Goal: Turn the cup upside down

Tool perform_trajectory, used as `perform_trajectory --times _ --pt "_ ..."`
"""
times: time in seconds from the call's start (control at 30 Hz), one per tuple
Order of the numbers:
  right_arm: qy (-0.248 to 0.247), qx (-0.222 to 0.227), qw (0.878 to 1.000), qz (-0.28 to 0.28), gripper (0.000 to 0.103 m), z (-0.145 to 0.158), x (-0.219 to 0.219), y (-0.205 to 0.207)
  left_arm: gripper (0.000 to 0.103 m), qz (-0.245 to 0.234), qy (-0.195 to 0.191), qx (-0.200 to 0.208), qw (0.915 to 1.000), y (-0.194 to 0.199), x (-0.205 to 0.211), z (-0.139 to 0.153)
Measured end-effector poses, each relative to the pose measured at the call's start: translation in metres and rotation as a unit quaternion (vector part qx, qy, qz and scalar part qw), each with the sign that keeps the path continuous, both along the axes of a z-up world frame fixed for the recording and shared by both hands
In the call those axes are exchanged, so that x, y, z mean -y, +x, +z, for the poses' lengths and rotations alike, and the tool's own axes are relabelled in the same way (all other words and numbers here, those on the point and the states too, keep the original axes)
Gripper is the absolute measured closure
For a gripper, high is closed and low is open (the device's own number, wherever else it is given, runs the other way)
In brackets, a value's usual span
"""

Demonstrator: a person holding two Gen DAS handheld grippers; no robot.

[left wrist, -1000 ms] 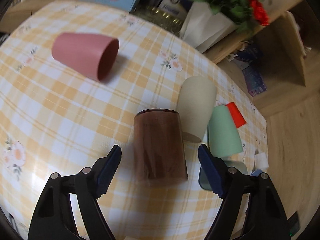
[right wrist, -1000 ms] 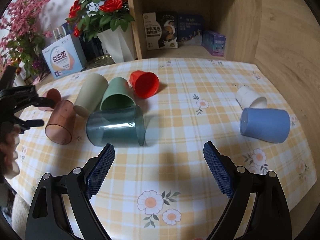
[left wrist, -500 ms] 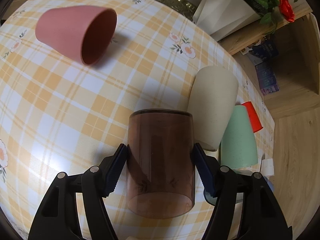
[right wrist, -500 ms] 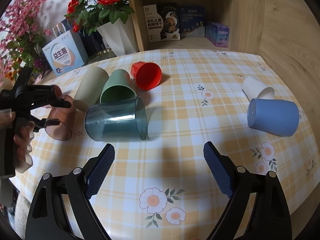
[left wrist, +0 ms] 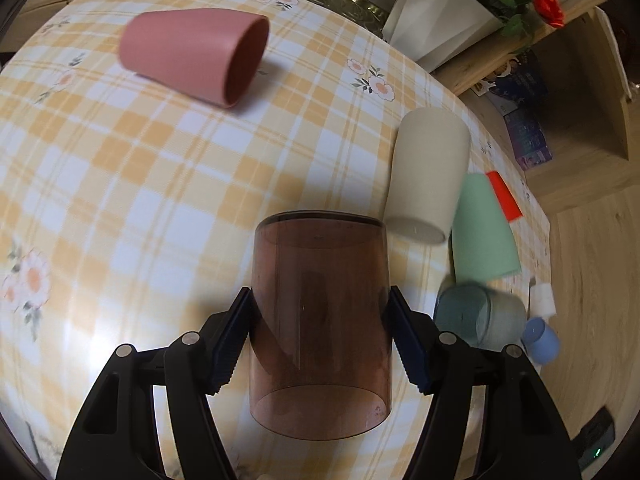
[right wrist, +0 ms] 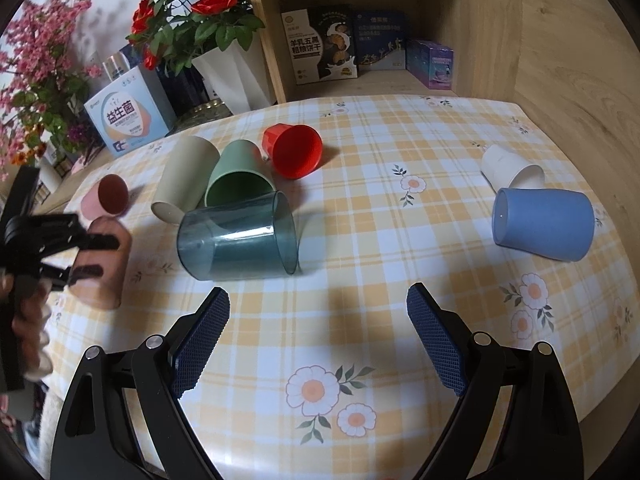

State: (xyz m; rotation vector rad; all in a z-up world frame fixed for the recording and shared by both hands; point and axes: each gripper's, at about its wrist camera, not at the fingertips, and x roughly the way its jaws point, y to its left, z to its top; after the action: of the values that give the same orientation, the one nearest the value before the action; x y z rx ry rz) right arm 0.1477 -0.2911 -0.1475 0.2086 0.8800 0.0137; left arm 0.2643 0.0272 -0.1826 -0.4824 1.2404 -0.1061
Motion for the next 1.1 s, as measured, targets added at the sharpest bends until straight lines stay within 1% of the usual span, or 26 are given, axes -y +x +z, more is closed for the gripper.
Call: perform_trajectory --times 0.1,0.2,0.33,0.4,0.5,0.6,0.73,0.87,1.1 --pt "0.003 0.002 1.000 -0.003 0.016 0.002 0.000 -0.004 0.038 -0.002 -0.001 0.000 1.0000 -0.023 0.000 0.006" --pt "0.008 0.001 1.000 -0.009 0.016 0.003 0.004 -0.009 0.038 -0.003 -0.014 -0.002 0.9999 -0.046 0.005 0.009" --pt "0.012 -0.001 1.000 -0.020 0.016 0.003 0.011 -0.016 0.038 -0.017 -0.035 -0.003 0.9992 -0.076 0.028 0.008" --pt "0.011 -0.002 1.000 -0.026 0.016 0.003 0.015 -0.020 0.038 -0.028 -0.046 -0.003 0.9986 -0.084 0.042 0.006" --pt "0.011 -0.002 0.999 -0.032 0.016 0.004 0.020 -0.025 0.038 -0.049 -0.051 -0.001 0.9975 -0.092 0.066 0.002" --pt "0.010 -0.002 0.999 -0.041 0.016 0.006 0.027 -0.031 0.038 -0.065 -0.052 0.001 0.9966 -0.094 0.082 -0.001" --pt "0.009 -0.006 0.999 -0.053 0.016 0.005 0.036 -0.035 0.038 -0.076 -0.043 0.001 0.9962 -0.095 0.100 -0.009" --pt "0.008 -0.007 0.998 -0.061 0.016 0.005 0.041 -0.037 0.038 -0.078 -0.031 0.003 0.9965 -0.092 0.105 -0.017" --pt "0.003 -0.019 0.998 -0.059 0.016 0.004 0.040 -0.035 0.038 -0.088 -0.031 0.012 0.9956 -0.088 0.106 -0.018"
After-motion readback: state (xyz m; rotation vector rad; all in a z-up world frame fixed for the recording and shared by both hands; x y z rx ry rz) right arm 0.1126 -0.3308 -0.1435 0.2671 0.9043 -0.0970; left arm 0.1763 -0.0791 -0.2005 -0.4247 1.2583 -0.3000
